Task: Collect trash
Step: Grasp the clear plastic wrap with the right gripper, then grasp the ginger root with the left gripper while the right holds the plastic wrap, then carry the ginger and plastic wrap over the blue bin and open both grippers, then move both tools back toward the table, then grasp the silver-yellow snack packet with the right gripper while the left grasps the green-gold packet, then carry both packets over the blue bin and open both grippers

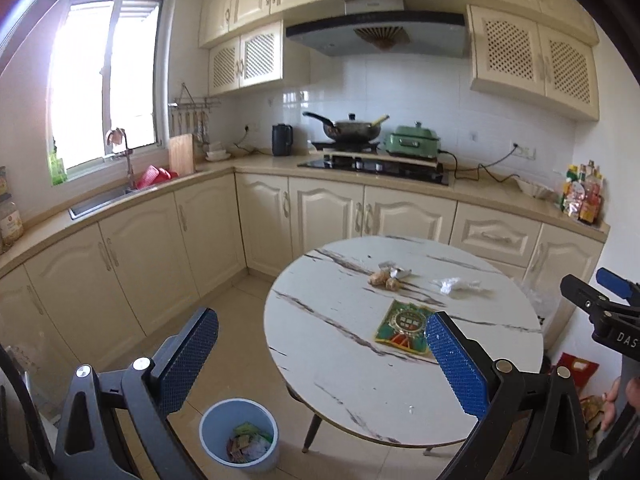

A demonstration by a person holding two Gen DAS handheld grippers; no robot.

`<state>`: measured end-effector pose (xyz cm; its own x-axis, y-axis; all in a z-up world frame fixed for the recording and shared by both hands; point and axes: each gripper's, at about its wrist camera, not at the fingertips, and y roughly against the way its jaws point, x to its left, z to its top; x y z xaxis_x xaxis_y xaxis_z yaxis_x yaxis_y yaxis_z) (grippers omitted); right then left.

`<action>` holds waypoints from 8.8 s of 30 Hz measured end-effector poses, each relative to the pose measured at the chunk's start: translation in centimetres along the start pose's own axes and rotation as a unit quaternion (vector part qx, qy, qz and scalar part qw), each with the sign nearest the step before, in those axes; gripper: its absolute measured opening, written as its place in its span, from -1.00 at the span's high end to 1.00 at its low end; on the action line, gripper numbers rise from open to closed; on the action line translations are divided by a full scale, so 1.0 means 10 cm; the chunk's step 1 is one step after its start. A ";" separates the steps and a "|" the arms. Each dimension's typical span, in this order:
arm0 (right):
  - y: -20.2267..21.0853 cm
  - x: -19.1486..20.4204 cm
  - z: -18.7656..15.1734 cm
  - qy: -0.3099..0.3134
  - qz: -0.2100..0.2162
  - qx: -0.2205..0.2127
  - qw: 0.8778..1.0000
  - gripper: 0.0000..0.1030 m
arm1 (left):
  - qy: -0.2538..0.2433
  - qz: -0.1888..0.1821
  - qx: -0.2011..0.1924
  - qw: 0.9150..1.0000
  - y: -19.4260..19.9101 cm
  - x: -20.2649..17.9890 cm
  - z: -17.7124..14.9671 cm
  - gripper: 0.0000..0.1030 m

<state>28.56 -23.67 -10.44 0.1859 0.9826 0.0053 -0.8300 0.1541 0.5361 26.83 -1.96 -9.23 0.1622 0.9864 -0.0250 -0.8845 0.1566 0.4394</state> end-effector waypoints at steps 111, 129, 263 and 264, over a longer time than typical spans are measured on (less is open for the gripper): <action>-2.39 3.25 -0.66 0.117 0.271 0.146 0.944 -0.72 | 0.133 0.073 0.164 0.975 -1.95 2.81 -0.77 -0.26; -2.81 0.75 0.29 0.101 0.095 0.175 0.975 -0.86 | 0.013 0.003 0.112 0.994 -1.95 1.01 -0.02 -0.87; -4.66 4.23 -3.29 0.140 0.241 0.403 0.872 0.08 | 0.184 0.072 0.311 0.930 -3.54 3.11 -2.49 0.80; -4.69 4.17 -3.31 0.134 0.241 0.403 0.872 0.08 | 0.183 0.070 0.312 0.929 -3.59 3.08 -2.50 0.73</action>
<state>57.85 13.54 -63.30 -0.3020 0.9184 0.2555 -0.1172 -0.3017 0.9462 52.66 24.03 -48.22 -0.1961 0.9634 -0.1830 -0.4404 0.0803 0.8942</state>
